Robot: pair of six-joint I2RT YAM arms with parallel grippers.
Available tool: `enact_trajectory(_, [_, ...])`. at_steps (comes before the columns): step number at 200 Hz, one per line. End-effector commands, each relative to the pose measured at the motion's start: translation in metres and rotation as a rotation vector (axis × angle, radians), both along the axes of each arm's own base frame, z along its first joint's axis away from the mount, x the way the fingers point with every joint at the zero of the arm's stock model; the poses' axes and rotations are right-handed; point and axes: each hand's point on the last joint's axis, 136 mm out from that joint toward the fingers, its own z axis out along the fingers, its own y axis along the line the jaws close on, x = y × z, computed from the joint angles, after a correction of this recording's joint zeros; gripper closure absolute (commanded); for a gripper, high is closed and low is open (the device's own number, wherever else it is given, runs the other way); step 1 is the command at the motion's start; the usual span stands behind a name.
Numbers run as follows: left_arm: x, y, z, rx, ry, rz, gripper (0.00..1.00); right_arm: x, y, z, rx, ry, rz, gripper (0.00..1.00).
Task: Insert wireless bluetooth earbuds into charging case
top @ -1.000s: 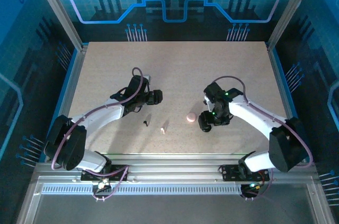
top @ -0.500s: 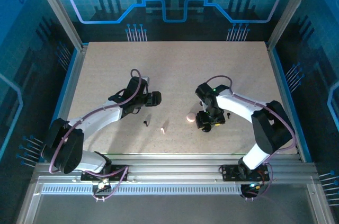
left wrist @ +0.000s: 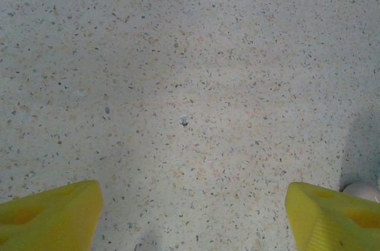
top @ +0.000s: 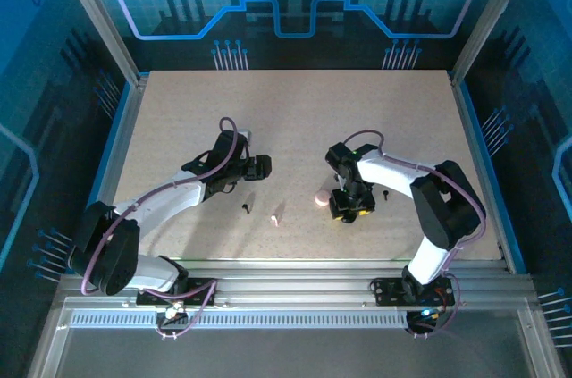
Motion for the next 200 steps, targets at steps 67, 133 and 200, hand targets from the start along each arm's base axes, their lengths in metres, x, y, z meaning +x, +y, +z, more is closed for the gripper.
enact_trajectory(67, [-0.005,0.001,-0.001,0.013,0.01,-0.011,0.18,0.0,0.001,0.0,-0.019,-0.014,-0.001,0.5])
enact_trajectory(133, [-0.026,-0.056,0.045,-0.215,-0.268,-0.372,0.28,0.023,0.037,0.076,0.319,-0.325,-0.086,0.51])
enact_trajectory(200, [-0.087,-0.103,0.079,-0.302,-0.684,-0.771,0.37,0.03,0.068,0.157,0.778,-0.609,-0.179,0.53])
